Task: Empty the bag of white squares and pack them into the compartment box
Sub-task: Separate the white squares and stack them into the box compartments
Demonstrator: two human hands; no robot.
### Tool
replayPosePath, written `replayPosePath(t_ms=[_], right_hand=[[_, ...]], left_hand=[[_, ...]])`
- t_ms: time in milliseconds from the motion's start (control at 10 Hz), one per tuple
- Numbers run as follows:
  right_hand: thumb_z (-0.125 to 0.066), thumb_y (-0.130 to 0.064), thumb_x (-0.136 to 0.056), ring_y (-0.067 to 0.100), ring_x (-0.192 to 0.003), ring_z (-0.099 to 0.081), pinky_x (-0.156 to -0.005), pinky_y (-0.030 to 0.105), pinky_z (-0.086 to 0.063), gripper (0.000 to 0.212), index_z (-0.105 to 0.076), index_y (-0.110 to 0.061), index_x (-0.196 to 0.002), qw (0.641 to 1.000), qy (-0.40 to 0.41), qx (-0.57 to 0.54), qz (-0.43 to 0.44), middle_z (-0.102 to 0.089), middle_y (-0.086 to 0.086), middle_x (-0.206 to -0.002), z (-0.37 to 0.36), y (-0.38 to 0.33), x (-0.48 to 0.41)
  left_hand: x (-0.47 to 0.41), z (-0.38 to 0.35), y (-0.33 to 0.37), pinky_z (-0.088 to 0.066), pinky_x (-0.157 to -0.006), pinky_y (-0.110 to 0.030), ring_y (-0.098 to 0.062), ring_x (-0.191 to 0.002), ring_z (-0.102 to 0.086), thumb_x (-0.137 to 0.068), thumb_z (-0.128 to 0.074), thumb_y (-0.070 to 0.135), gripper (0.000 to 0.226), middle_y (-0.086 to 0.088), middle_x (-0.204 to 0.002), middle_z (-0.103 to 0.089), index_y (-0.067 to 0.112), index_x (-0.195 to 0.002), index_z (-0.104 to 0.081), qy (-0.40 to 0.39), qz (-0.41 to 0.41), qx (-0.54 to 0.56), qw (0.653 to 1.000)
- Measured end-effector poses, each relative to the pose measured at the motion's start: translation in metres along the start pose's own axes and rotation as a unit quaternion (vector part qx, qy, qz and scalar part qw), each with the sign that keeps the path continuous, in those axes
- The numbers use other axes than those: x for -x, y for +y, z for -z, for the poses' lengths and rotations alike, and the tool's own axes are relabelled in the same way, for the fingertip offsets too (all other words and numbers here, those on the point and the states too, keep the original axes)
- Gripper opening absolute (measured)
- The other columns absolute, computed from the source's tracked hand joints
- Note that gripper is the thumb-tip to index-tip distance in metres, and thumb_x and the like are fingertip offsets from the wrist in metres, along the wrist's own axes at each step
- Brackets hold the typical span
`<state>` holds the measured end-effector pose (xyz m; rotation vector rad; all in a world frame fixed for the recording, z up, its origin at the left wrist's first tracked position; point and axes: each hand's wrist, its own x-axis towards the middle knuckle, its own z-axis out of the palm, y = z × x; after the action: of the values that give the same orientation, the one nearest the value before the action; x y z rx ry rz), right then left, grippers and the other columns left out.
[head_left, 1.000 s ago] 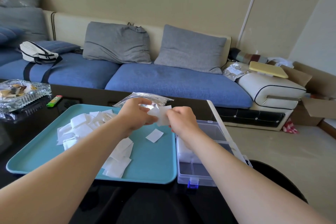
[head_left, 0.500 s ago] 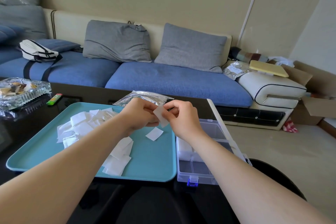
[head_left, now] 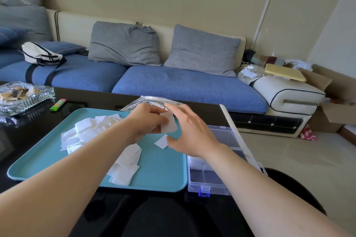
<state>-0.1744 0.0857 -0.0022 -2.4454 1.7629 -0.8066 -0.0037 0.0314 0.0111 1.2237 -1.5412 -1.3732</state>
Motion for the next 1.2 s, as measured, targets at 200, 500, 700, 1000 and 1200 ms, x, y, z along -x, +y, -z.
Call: replayPosePath(t_ms=[200, 500, 700, 1000, 1200], right_hand=[[-0.09, -0.044, -0.075, 0.026, -0.105, -0.064, -0.085, 0.045, -0.056, 0.07, -0.063, -0.024, -0.137, 0.999, 0.042, 0.001, -0.002, -0.065, 0.0, -0.121, 0.0, 0.0, -0.004], [-0.088, -0.061, -0.064, 0.02, -0.087, -0.062, -0.078, 0.04, -0.054, 0.068, -0.07, -0.021, -0.116, 0.994, 0.103, -0.008, 0.03, -0.068, -0.006, -0.099, -0.004, -0.007, -0.004], [-0.088, -0.049, -0.069, 0.017, -0.087, -0.064, -0.082, 0.038, -0.054, 0.047, -0.073, -0.026, -0.108, 0.996, 0.083, -0.015, 0.037, -0.072, -0.01, -0.093, -0.006, -0.007, -0.004], [-0.056, -0.068, -0.094, 0.033, -0.103, -0.061, -0.085, 0.044, -0.048, 0.056, -0.064, -0.013, -0.091, 0.986, -0.088, 0.099, -0.102, -0.067, 0.004, -0.093, -0.027, -0.013, 0.0], [-0.053, -0.024, -0.105, 0.039, -0.11, -0.058, -0.087, 0.045, -0.032, 0.029, -0.047, -0.009, -0.129, 0.969, -0.191, 0.145, -0.063, -0.065, 0.011, -0.109, -0.051, -0.017, 0.0]], left_hand=[[0.004, -0.004, 0.005, -0.063, -0.078, -0.037, -0.026, -0.09, -0.076, -0.095, -0.067, 0.001, 0.011, -0.018, -0.105, -0.076, 0.0, -0.106, -0.068, -0.06, 0.057, 0.033, 0.996], [0.012, -0.01, 0.012, -0.063, -0.075, -0.041, -0.023, -0.074, -0.069, -0.1, -0.062, 0.008, 0.012, -0.009, -0.075, -0.067, 0.001, -0.092, -0.068, -0.142, 0.071, 0.031, 0.987], [0.01, -0.011, 0.008, -0.056, -0.066, -0.034, -0.017, -0.062, -0.056, -0.107, -0.054, 0.011, 0.028, -0.004, -0.065, -0.055, 0.006, -0.08, -0.061, -0.13, 0.077, 0.017, 0.988], [0.005, -0.001, 0.005, -0.062, -0.057, -0.036, -0.028, -0.069, -0.064, -0.107, -0.042, 0.012, 0.026, -0.007, -0.089, -0.059, 0.007, -0.122, -0.063, 0.042, 0.151, -0.156, 0.975], [0.0, 0.013, 0.0, -0.041, -0.048, -0.025, -0.024, -0.047, -0.047, -0.104, -0.042, 0.021, 0.036, -0.012, -0.074, -0.058, -0.004, -0.118, -0.064, 0.069, 0.145, -0.148, 0.976]])
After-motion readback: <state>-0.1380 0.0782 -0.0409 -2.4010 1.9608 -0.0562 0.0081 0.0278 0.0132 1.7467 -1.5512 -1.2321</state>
